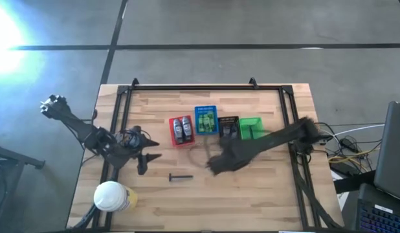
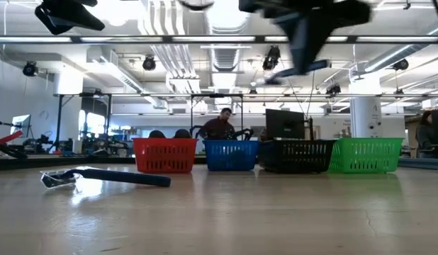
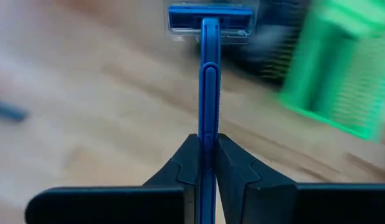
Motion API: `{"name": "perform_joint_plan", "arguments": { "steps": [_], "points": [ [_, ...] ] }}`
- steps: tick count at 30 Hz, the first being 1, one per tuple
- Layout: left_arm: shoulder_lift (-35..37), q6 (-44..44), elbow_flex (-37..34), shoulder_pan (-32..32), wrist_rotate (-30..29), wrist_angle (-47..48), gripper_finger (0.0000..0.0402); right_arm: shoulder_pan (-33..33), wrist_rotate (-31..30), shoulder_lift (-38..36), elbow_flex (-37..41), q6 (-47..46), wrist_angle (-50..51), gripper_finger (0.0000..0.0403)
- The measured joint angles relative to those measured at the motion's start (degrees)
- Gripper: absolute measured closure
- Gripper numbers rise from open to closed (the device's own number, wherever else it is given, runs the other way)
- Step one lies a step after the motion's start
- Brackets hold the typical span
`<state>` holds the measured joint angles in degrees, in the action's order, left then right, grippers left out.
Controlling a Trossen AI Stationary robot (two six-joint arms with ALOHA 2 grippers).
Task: Pick & Place Travel size toiletries
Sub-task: Put the blue razor into the green bin
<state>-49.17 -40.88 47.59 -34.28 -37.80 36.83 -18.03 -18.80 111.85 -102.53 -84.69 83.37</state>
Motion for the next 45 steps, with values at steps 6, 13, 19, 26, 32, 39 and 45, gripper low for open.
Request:
{"name": "perform_joint_plan", "arguments": {
  "steps": [6,13,19,26,32,39,45],
  "points": [
    [1.09,1.56,-0.02,1.72,-0.48,-0.07,0.0168,7.41,1.07,-18.41,23.7,-6.42,-4.26,0.038],
    [1.09,2.0,-0.02,3.55,-0.46,-1.88,0.0168,21.91,6.0,-30.37,46.66,2.15,-22.68,0.0378],
    [1.12,2.45,-0.02,5.02,-0.44,-2.77,0.0168,26.32,10.88,-33.58,54.2,5.7,-28.3,0.0353],
    [1.11,3.29,-0.02,7.79,0.25,-2.76,0.0168,26.34,10.98,-34.65,54.69,6.23,-28.44,0.0265],
    [1.32,5.51,-0.02,9.06,3.47,-2.68,0.0168,24.45,8.91,-34.58,49.91,11.96,-29.74,0.0181],
    [1.86,8.3,-0.02,9.05,6.38,-0.37,0.0168,13.96,7.29,-27.56,36.42,34.19,-37.83,0.014],
    [2.19,7.97,-0.07,9.05,6.98,1.75,0.0168,5.67,7.32,-13.84,24.0,47.13,-37.93,0.0147]
  ]
}}
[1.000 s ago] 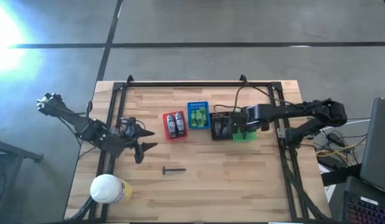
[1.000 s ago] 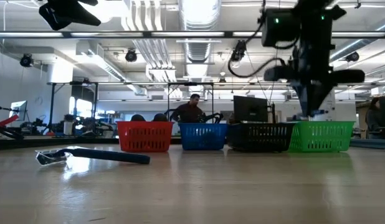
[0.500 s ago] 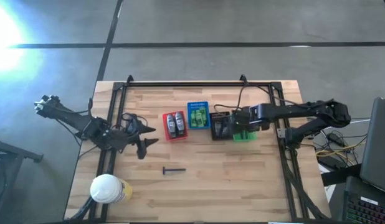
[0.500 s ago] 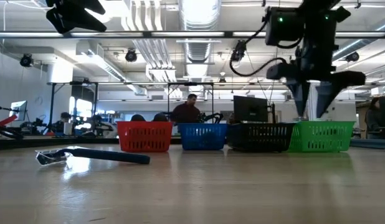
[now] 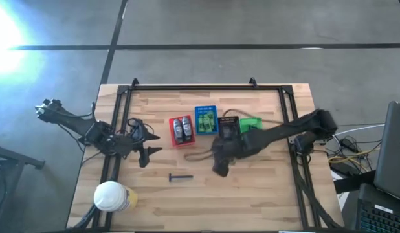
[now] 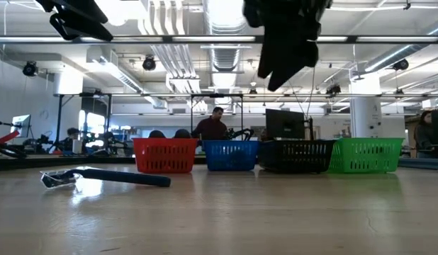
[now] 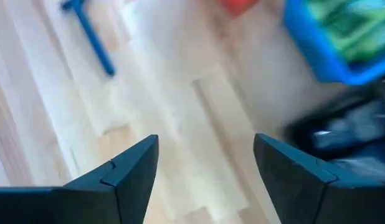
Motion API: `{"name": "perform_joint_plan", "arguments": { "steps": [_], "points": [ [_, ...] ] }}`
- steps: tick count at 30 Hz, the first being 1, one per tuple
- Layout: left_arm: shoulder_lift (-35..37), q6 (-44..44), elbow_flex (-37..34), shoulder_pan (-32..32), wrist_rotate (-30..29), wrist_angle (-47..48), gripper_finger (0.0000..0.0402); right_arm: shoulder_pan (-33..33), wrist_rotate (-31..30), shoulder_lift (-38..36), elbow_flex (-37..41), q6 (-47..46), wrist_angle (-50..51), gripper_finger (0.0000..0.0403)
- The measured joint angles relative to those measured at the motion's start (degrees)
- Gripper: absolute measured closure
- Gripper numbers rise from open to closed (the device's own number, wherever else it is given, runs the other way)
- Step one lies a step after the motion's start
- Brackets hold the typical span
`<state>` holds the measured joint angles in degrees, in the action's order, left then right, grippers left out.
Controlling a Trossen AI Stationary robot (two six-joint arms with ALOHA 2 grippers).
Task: Pick & Place Travel size toiletries
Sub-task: Put the blue razor into the green bin
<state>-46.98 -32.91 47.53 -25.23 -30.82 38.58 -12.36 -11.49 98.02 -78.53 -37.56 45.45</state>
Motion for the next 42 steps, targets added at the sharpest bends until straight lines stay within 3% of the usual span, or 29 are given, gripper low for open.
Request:
{"name": "perform_joint_plan", "arguments": {
  "steps": [4,8,12,17,28,37,42],
  "points": [
    [-0.69,-0.13,-0.53,0.02,5.64,0.21,0.0168,-0.54,-0.32,5.57,-7.1,-3.89,8.5,0.0161],
    [-4.87,4.16,-4.04,0.02,9.1,-1.16,0.0168,-0.57,-1.78,5.07,-8.45,-5.44,10.44,0.0172],
    [-10.83,11.43,-8.45,0.02,11.25,-8.49,0.0168,-0.75,-2.95,2.26,-7.97,-8.62,13.93,0.017],
    [-17.56,12.88,-11.23,0.02,16.02,-20.38,0.0164,-0.91,-5.14,0.18,-6.66,-9.25,15.95,0.0144],
    [-33.96,12.41,-6.18,-0.44,22.31,-23.59,0.0159,-1.81,-5.16,-0.09,-1.81,-5.49,17.4,0.0089],
    [-42.68,12.1,-2.79,-0.52,22.31,-23.7,0.0165,-3.49,-9.49,-0.91,0.36,-5.36,17.22,0.0078],
    [-45.8,11.96,-2.29,-0.52,22.83,-23.81,0.019,-3.52,-11.38,-2.66,1.15,-5.76,16.95,0.0085]
  ]
}}
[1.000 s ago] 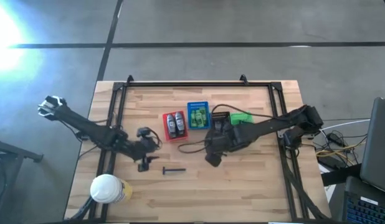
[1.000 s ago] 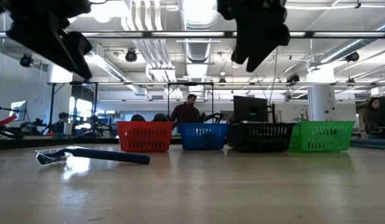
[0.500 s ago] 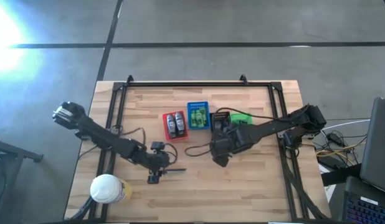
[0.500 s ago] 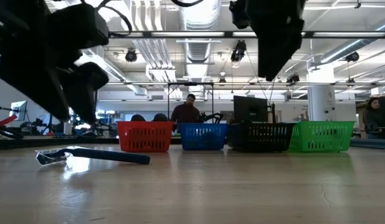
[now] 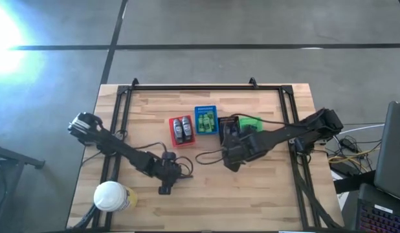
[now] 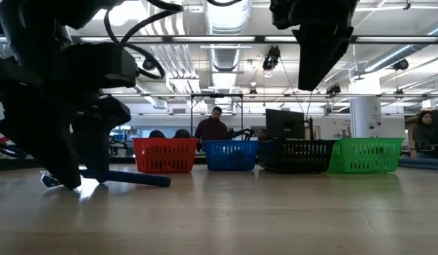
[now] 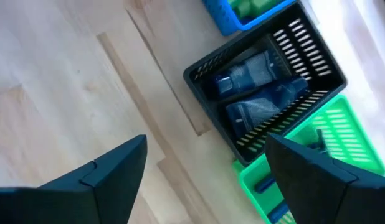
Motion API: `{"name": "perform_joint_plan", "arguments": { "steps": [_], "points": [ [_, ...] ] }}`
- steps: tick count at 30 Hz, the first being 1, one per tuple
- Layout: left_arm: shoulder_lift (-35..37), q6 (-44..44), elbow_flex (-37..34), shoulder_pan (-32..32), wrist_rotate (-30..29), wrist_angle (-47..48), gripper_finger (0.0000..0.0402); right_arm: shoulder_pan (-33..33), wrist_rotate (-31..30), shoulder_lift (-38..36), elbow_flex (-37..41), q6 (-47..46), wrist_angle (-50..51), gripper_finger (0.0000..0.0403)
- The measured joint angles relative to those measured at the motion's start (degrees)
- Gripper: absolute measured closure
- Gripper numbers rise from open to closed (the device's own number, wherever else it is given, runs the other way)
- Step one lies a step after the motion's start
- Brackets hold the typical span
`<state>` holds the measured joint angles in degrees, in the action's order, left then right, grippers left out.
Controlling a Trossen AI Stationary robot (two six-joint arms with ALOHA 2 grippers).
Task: Pick & Place Travel size toiletries
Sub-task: Put the blue razor into the green bin
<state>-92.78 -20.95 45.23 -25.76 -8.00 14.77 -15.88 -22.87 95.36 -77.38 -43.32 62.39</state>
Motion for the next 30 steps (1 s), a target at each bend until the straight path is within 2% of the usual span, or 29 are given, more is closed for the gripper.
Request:
{"name": "perform_joint_plan", "arguments": {
  "steps": [6,16,21,30],
  "points": [
    [-1.46,0.01,0.11,-0.03,-0.82,-1.25,0.0247,-0.02,-0.03,-3.21,2.49,-0.21,-2.02,0.0114],
    [-1.01,2.91,-0.02,0.0,-2.16,-2.77,0.0364,-0.58,5.4,-5.54,3.69,0.13,-9.07,0.0164],
    [1.93,2.97,0.22,0.34,-2.55,-0.9,0.0366,-2.12,8.44,-6.15,3.43,1.37,-12.23,0.0182],
    [14.54,4.13,2.32,4.08,-2.16,-1.59,0.0366,-3.91,8.44,-6.0,1.37,7.89,-25.95,0.018]
  ]
}}
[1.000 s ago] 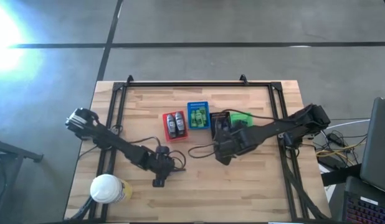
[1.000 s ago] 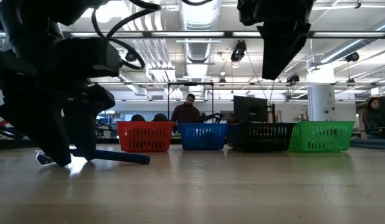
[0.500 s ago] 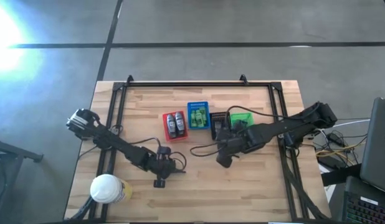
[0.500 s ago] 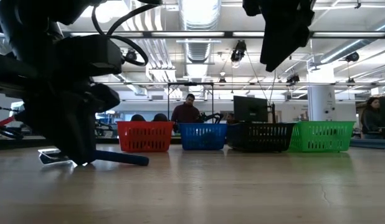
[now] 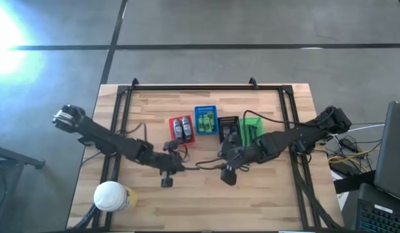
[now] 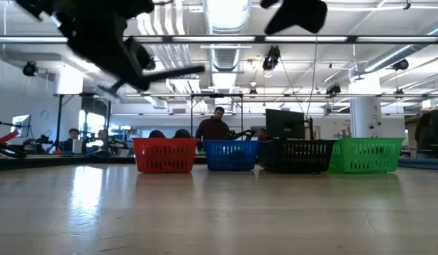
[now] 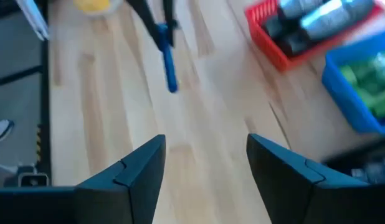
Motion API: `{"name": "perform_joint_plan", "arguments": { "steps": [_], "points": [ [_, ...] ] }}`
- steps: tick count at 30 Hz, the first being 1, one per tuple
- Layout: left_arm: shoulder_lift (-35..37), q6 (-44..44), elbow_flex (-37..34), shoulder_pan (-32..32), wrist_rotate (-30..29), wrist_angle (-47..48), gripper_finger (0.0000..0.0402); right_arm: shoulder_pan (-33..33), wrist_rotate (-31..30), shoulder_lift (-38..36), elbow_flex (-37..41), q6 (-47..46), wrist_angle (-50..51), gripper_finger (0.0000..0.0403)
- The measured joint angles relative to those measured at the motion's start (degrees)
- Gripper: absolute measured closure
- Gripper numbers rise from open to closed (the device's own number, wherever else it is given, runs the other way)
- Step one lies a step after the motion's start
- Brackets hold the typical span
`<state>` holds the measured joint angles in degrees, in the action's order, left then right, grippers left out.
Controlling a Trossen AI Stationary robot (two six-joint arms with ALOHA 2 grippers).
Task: Pick & Place Travel size toiletries
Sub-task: Put the blue razor into the green bin
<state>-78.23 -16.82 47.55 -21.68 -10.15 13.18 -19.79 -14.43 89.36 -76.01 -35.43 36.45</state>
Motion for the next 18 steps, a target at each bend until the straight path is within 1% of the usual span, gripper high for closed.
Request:
{"name": "perform_joint_plan", "arguments": {
  "steps": [4,7,11,14,18],
  "points": [
    [3.23,0.71,-0.01,1.76,0.14,-0.19,0.0366,0.04,-0.12,0.0,-0.63,4.47,-4.37,0.0163],
    [4.26,1.96,0.14,2.91,0.13,-2.33,0.0366,0.05,-0.41,0.07,-0.63,7.35,-6.57,0.0147],
    [4.04,2.46,0.84,4.35,0.03,-5.32,0.0366,0.32,-0.69,0.09,-0.61,7.64,-7.43,0.0129],
    [4.06,3.44,1.49,5.45,0.03,-9.38,0.0366,0.47,-1.81,0.09,-0.57,8.92,-7.45,0.012],
    [4.0,4.62,3.05,6.79,0.0,-10.14,0.0366,0.54,-3.37,0.09,-0.54,9.19,-7.5,0.0113]
  ]
}}
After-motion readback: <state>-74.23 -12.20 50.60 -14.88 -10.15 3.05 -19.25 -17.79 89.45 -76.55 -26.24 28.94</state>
